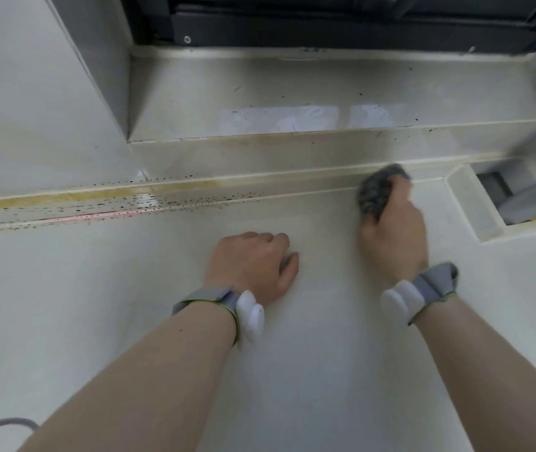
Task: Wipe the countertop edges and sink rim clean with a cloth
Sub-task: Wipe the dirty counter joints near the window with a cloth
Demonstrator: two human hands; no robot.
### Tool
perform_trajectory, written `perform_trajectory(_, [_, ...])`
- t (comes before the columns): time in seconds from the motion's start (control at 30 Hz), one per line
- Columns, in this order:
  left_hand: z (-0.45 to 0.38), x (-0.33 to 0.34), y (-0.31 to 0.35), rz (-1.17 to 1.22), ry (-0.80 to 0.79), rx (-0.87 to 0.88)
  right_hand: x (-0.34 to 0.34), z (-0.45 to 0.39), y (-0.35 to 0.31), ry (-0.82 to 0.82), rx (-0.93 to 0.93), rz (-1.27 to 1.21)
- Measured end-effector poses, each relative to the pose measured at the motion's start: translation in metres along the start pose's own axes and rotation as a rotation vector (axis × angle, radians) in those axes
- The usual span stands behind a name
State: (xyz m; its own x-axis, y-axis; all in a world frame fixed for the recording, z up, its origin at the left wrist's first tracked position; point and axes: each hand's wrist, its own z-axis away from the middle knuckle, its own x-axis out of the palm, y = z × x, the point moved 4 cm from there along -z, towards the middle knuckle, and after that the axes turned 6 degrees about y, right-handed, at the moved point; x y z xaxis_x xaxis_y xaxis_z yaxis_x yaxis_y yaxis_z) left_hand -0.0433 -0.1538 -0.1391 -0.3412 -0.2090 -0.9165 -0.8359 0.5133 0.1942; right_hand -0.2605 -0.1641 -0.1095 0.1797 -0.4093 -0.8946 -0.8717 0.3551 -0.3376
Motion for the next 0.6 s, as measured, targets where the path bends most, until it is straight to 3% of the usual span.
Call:
perform_trajectory(0.13, [0.000,0.000,0.000,0.003,0.007,-0.004,0.000,-0.049,0.050,0.059,0.326,0.145])
perform_trajectory(0.27, [0.000,-0.001,0.000,-0.005,0.005,-0.002,0.009,-0.062,0.029,0.040,0.416,0.070])
perform_trajectory(0.37, [-0.001,0.001,0.000,-0.017,-0.010,0.004,0.012,-0.035,-0.016,-0.011,0.332,0.066])
perform_trajectory(0.43, [-0.001,0.001,0.001,-0.026,-0.025,0.004,0.023,-0.005,-0.047,-0.056,0.181,0.069])
perform_trajectory(0.6, [-0.004,-0.001,0.001,-0.013,-0.050,-0.023,0.044,0.039,-0.101,-0.234,-0.114,-0.151])
